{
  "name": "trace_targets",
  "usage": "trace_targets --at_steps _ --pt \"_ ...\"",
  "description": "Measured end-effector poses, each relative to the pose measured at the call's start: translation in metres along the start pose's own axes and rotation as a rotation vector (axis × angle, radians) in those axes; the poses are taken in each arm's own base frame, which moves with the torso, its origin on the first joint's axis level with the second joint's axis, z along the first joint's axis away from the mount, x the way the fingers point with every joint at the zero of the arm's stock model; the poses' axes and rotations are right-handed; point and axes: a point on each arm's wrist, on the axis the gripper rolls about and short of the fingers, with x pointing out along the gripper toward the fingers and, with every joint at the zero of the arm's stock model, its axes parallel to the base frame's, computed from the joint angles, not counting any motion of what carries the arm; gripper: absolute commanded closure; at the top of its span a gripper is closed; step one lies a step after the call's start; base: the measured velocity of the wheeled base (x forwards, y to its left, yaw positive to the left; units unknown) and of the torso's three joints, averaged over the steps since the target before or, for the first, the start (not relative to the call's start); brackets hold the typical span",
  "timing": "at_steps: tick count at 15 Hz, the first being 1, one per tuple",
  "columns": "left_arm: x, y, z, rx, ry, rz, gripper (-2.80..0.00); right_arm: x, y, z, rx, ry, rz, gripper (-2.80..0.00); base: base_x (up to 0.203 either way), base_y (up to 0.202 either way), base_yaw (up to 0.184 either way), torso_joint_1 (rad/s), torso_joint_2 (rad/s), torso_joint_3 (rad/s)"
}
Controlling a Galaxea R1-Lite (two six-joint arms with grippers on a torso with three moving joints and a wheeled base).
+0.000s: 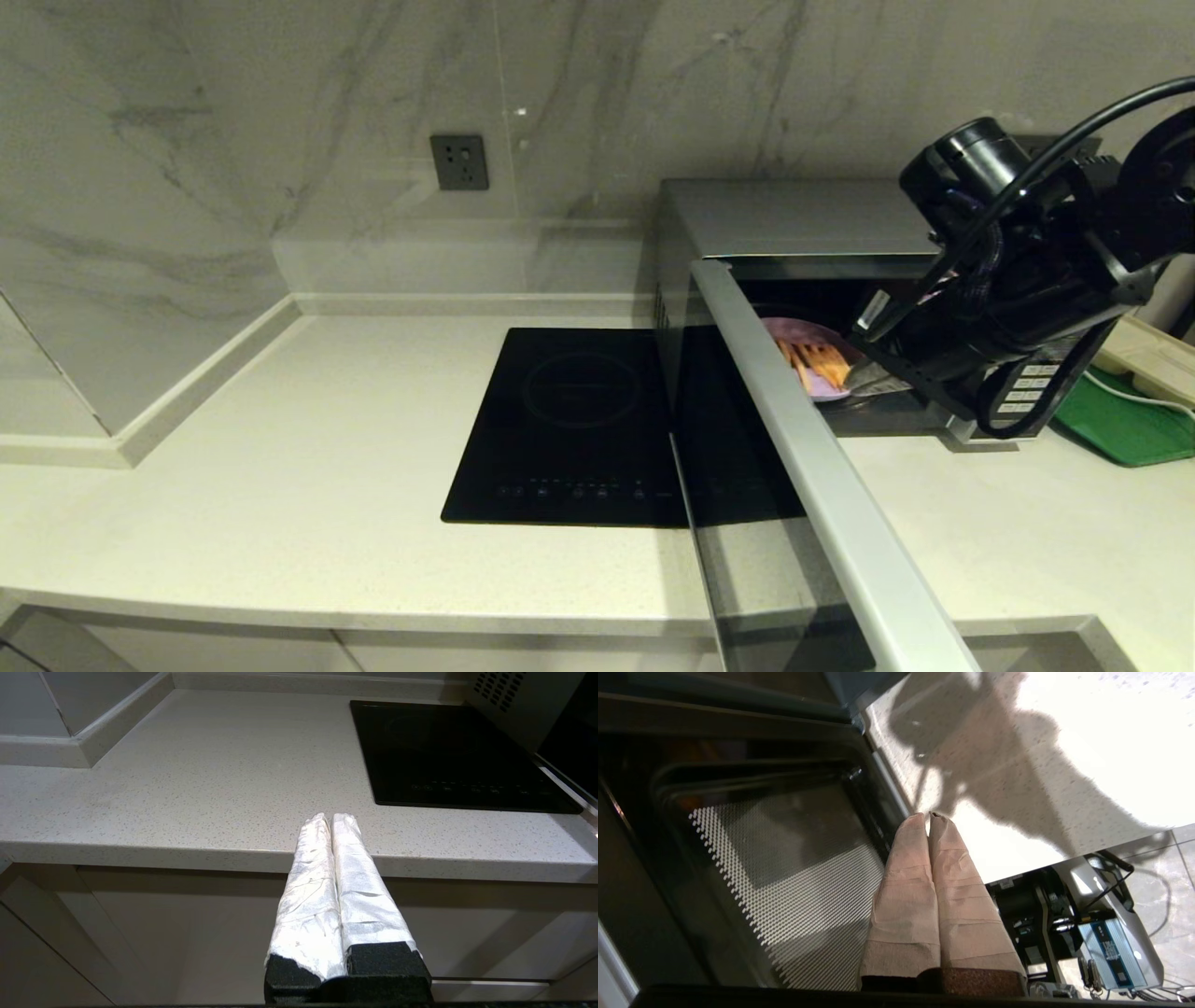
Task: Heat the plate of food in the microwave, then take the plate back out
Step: Take the plate out of the microwave
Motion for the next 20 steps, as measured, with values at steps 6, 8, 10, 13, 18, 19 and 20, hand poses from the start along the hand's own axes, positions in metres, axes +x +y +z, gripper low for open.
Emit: trace_targets --at_steps 6,8,10,13,18,19,20 --pt "0.000 0.000 0.000 0.000 0.001 0.000 0.00 -0.007 0.020 -0.038 -0.125 0.058 0.047 0.00 0.000 0.000 0.000 0.000 0.00 0.000" --pt "0.000 0.000 0.000 0.000 0.000 0.000 0.00 -0.007 0.024 -0.052 -0.189 0.081 0.053 0.00 0.000 0.000 0.000 0.000 0.00 0.000" --pt "0.000 0.000 0.000 0.000 0.000 0.000 0.00 -0.005 0.025 -0.059 -0.218 0.100 0.047 0.00 0.000 0.000 0.000 0.000 0.00 0.000" --pt "0.000 0.000 0.000 0.000 0.000 0.000 0.00 -0.003 0.027 -0.063 -0.227 0.107 0.040 0.00 0.000 0.000 0.000 0.000 0.00 0.000" --pt "0.000 0.000 0.000 0.000 0.000 0.000 0.00 -0.002 0.028 -0.064 -0.232 0.108 0.045 0.00 0.000 0.000 0.000 0.000 0.00 0.000" --pt "0.000 0.000 0.000 0.000 0.000 0.000 0.00 -0.003 0.028 -0.064 -0.232 0.107 0.044 0.00 0.000 0.000 0.000 0.000 0.00 0.000" --pt "0.000 0.000 0.000 0.000 0.000 0.000 0.00 -0.003 0.028 -0.064 -0.233 0.107 0.048 0.00 0.000 0.000 0.000 0.000 0.00 0.000"
